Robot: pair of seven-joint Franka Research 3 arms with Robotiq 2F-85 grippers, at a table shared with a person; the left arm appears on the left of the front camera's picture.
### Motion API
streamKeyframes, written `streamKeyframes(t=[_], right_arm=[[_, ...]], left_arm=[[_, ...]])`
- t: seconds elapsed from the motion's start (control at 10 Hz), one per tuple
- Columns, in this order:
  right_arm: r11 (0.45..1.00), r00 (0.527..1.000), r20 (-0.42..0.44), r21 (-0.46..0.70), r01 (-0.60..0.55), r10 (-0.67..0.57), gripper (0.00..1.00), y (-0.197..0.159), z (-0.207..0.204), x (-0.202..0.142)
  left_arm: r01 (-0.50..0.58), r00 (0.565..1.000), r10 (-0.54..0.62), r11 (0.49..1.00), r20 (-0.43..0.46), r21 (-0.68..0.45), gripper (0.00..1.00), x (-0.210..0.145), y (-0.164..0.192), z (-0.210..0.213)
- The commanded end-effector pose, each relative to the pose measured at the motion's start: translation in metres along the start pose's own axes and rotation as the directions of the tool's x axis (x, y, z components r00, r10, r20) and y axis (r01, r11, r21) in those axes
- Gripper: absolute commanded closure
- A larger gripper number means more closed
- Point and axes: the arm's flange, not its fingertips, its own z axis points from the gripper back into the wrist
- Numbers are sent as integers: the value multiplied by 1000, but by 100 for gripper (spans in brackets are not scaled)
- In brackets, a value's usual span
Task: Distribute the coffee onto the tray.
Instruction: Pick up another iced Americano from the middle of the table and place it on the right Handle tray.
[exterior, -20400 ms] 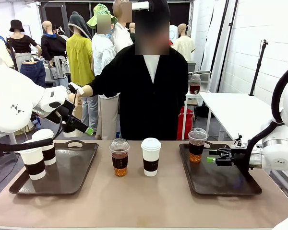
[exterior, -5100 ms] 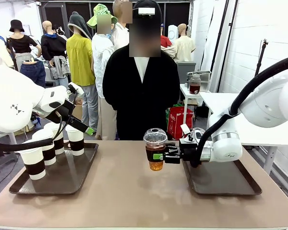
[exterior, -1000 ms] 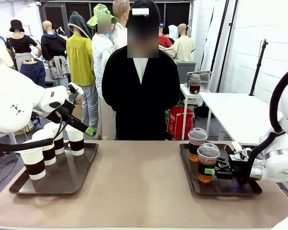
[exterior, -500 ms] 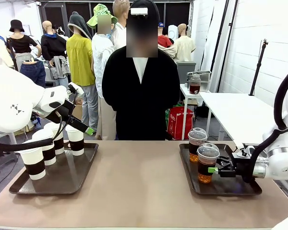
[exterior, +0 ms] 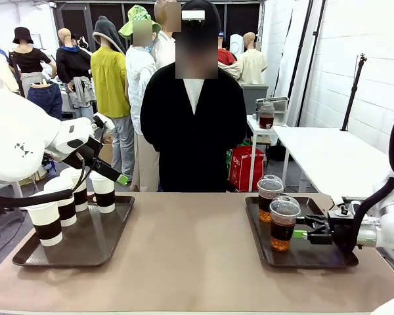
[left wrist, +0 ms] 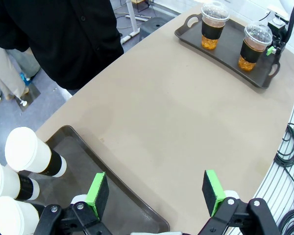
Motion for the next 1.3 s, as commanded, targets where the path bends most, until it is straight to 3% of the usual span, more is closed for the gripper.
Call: streamKeyframes(t=[0.0,0.2,0.3,1.2], right_arm=[[999,999,-33,-32,30,-31,0,13,11,5],[996,992,-105,-70,59,-66,0,16,8,4],[999,1000,-13,-38,13,-14,0,5,12,0],[999,1000,-13,-38,13,-14,0,5,12,0]], left_arm=[[-5,1000,5,1000,-2,-7,0,-1,1,0],[-5,1000,5,1000,-2,-7,0,-1,1,0],[-5,1000,5,1000,-2,-7,0,-1,1,0],[-5,1000,5,1000,-2,-7,0,-1,1,0]])
